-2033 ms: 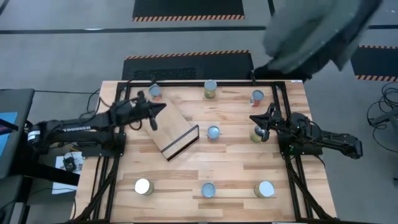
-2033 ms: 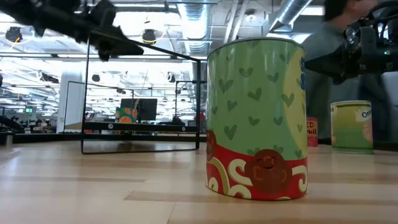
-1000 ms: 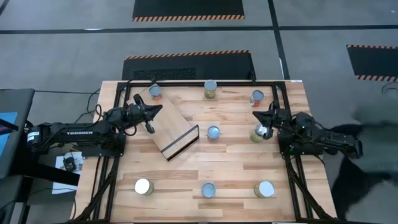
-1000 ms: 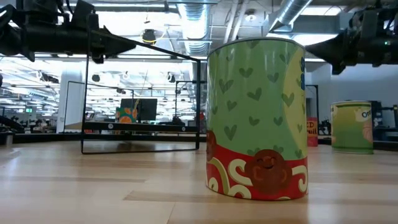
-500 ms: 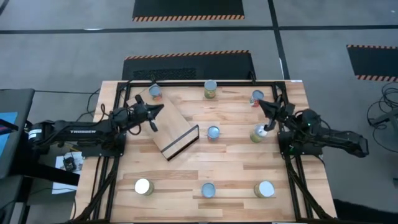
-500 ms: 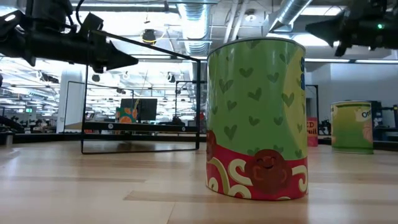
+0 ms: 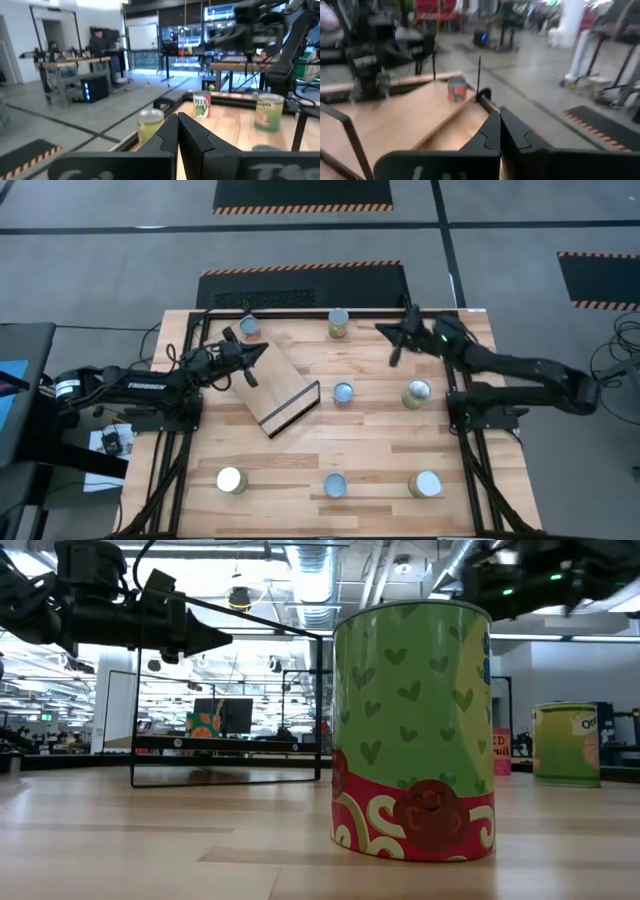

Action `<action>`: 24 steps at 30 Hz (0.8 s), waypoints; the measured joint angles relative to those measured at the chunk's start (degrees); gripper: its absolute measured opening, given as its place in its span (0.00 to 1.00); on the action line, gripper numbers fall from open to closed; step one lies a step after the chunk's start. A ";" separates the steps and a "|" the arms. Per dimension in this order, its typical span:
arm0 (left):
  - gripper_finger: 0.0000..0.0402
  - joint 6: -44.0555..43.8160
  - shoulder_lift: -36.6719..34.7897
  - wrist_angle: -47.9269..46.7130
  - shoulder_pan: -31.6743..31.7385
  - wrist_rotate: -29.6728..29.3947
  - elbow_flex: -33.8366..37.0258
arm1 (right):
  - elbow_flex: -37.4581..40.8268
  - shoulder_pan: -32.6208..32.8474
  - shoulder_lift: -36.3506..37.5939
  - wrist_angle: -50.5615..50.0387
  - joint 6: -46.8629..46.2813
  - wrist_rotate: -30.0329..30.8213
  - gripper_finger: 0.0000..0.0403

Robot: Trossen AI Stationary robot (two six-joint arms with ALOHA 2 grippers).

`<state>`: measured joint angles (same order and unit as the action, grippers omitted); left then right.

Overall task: Pick and place cans onto a shelf
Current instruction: Put the top large canned oranges on the shelf

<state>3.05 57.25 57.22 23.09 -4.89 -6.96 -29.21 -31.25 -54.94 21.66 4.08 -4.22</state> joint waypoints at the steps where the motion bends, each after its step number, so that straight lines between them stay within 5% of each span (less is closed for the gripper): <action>1: 0.00 0.48 0.34 1.22 -0.02 0.07 0.00 | -2.42 -1.44 -2.82 -1.01 0.28 -1.91 0.03; 8: 0.00 2.31 0.86 1.34 -0.03 0.06 0.00 | -21.02 -8.44 -21.47 -16.47 4.28 -12.08 0.12; 12: 0.00 2.28 0.88 0.15 -0.04 0.07 0.00 | -32.66 -8.54 -30.86 -29.61 10.82 -13.02 0.17; 20: 0.00 2.26 0.85 -0.15 -0.04 0.09 0.00 | -49.88 -6.40 -45.36 -48.79 20.36 -11.14 0.30; 24: 0.00 2.25 0.85 -0.91 -0.04 0.10 0.00 | -54.44 -5.37 -49.79 -52.34 22.90 -4.23 0.40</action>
<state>5.30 58.11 56.31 23.05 -4.78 -6.96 -83.65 -36.61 -104.73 -30.69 26.98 -8.45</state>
